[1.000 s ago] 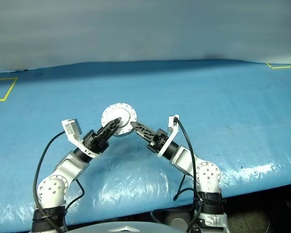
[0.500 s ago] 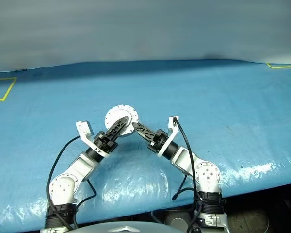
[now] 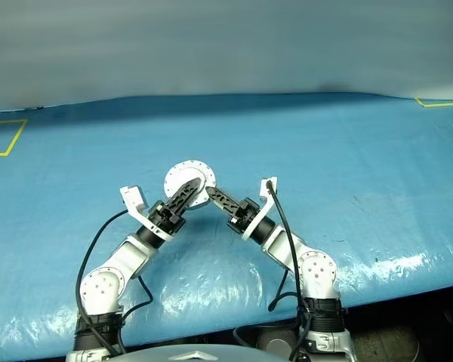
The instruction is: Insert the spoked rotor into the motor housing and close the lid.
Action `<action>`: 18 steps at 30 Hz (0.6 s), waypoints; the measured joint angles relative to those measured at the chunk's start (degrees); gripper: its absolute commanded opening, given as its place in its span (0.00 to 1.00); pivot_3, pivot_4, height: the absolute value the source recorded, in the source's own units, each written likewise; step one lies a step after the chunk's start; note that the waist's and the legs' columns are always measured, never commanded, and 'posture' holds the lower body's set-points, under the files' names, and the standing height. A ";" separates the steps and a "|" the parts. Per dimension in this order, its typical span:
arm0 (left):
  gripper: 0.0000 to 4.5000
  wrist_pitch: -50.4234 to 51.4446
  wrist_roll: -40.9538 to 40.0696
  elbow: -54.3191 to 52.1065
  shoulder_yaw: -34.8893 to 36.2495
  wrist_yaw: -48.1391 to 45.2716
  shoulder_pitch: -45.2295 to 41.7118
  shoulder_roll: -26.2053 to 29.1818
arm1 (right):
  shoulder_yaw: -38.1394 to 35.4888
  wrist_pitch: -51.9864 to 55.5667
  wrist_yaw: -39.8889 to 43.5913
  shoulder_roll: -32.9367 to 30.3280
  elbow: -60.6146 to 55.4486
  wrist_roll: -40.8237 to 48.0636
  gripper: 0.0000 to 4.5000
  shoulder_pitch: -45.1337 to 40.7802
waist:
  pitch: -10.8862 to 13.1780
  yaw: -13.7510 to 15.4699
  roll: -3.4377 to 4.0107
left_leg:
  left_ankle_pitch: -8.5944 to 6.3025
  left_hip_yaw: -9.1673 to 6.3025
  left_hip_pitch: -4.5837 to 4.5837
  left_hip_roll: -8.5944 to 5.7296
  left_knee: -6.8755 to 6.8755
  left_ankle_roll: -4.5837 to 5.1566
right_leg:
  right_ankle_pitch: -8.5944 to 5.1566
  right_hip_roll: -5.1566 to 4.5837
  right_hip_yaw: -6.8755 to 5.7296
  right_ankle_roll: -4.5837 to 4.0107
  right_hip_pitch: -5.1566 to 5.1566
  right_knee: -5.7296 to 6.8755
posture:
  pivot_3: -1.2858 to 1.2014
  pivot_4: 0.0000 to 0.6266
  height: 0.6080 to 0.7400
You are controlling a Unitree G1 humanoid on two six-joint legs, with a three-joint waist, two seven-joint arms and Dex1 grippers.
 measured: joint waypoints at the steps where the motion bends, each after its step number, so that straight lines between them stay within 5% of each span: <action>1: 0.63 -0.15 0.14 0.06 -0.01 0.22 -0.12 -0.27 | 0.08 -0.35 0.03 0.05 -0.05 -0.38 0.42 0.01 | 0.01 -0.01 -0.01 | 0.00 0.00 0.00 0.00 0.00 0.00 | 0.00 0.00 0.00 0.00 0.00 0.00 | 0.52 0.24 1.00; 6: 0.63 -4.32 4.63 2.10 2.76 3.49 -1.43 -0.41 | 0.42 0.07 -0.41 -0.20 -0.70 -1.54 0.78 0.32 | 0.03 -0.16 -0.05 | 0.06 0.01 0.01 -0.02 -0.01 -0.10 | 0.00 0.06 -0.02 -0.02 -0.01 0.00 | 0.52 0.24 1.00; 8: 0.55 -5.43 5.28 3.09 4.10 3.51 -1.50 -0.40 | 0.43 0.27 -0.48 -0.26 -0.73 -1.52 0.79 0.29 | 0.07 -0.03 -0.10 | 0.05 -0.01 -0.02 -0.01 -0.01 -0.09 | -0.01 0.06 -0.05 -0.02 -0.02 0.00 | 0.52 0.24 1.00; 18: 0.54 -10.82 10.57 6.91 8.68 6.70 -6.57 0.62 | -0.05 1.14 -0.51 -1.04 -0.74 -1.63 0.79 0.08 | 0.09 0.06 -0.15 | 0.11 0.00 -0.04 -0.17 0.03 -0.19 | 0.02 0.00 -0.05 0.04 0.00 -0.04 | 0.52 0.24 1.00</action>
